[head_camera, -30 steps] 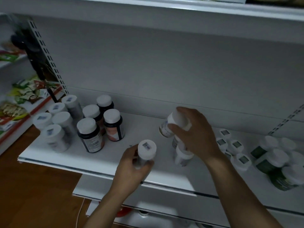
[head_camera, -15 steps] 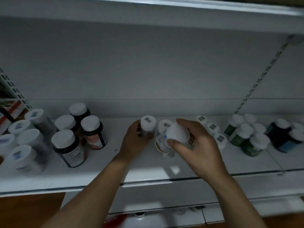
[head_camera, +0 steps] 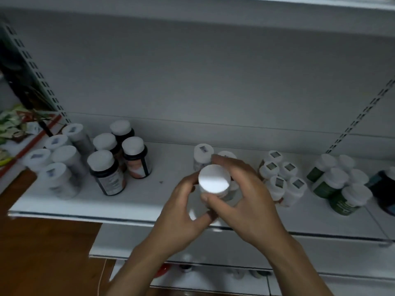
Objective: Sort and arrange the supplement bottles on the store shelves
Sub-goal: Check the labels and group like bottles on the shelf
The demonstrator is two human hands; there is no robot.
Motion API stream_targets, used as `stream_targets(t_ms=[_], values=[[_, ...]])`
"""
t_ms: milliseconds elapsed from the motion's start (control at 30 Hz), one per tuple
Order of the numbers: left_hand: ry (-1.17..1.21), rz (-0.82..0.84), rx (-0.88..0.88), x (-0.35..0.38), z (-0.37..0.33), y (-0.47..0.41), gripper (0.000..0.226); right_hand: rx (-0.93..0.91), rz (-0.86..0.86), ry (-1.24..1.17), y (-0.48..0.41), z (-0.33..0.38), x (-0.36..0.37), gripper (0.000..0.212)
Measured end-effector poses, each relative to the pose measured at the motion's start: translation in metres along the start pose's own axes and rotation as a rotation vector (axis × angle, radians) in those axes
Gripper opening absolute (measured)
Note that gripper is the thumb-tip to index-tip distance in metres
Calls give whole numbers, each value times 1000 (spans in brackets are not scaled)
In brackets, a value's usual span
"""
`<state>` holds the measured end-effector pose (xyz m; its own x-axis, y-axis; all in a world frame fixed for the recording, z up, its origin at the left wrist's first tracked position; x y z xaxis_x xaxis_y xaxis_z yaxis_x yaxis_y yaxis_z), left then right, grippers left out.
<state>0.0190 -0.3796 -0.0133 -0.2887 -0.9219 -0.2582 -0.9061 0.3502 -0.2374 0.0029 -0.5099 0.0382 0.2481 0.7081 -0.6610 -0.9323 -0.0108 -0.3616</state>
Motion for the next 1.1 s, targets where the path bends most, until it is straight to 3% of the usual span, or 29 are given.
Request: stream_targets(t_ms=[200, 367, 467, 600, 767, 900, 1000, 1100], values=[[34, -178, 68, 5, -19, 10, 69, -123, 53, -128, 17, -5, -12, 70], [-23, -209, 136, 26, -37, 14, 55, -137, 31, -220, 26, -17, -32, 65], [-82, -192, 76, 39, -33, 18, 57, -116, 41, -329, 32, -25, -37, 61], [-32, -223, -79, 53, -27, 27, 58, -18, 90, -659, 39, -37, -37, 53], [31, -306, -26, 50, -36, 36, 63, 208, 99, -991, 37, -66, -30, 50], [112, -347, 67, 42, -54, 39, 64, 431, 227, -1176, 49, -77, -4, 73], [115, -326, 144, 42, -67, 39, 70, 541, 292, -1341, 59, -67, 16, 48], [69, -247, 161, 49, -76, 41, 74, 600, 354, -1470, 68, -47, 27, 37]])
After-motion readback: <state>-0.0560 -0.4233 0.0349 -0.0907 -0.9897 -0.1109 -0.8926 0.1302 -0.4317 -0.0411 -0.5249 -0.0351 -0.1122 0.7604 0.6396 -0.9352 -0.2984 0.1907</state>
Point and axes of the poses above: each hand's wrist, its own y-axis away from the middle knuckle, its own x-axis out of the palm, z = x × y, the point moved 8 cm from there along -y, towards the middle knuckle, and after that the axes turned 6 degrees about y, right-handed, at the moved point
